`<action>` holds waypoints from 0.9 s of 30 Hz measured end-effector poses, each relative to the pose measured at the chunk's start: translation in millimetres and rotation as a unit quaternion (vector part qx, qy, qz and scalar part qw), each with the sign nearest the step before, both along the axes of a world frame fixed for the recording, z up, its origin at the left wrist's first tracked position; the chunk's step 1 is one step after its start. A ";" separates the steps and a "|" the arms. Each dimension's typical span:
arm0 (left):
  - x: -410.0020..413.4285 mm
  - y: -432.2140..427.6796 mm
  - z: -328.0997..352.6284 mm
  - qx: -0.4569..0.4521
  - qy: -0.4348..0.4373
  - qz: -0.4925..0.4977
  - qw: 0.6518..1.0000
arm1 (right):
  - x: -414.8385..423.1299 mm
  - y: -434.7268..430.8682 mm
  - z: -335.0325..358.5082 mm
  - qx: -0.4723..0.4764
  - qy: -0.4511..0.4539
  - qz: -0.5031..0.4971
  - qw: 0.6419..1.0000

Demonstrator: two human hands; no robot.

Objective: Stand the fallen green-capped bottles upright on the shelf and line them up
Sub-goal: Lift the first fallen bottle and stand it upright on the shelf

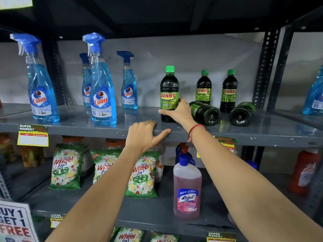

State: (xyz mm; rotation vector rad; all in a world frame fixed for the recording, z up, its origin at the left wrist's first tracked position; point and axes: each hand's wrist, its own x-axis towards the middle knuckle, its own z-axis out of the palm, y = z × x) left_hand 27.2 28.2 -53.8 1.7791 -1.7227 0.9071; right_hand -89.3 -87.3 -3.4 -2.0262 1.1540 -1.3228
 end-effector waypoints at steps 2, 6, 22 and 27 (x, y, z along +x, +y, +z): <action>-0.2 1.1 0.5 0.004 -0.006 -0.001 1.000 | -1.7 0.5 0.0 0.037 -0.017 0.022 0.999; -1.2 1.8 1.6 0.011 -0.013 0.007 1.000 | -4.4 6.3 -0.5 0.051 -0.009 0.038 0.998; 0.3 1.6 -0.4 -0.001 -0.015 0.014 1.000 | -21.5 48.0 -12.3 0.000 -0.065 0.072 0.995; -0.2 2.9 2.0 0.008 -0.018 0.011 1.000 | -26.3 55.9 -10.1 -0.017 -0.063 0.080 0.995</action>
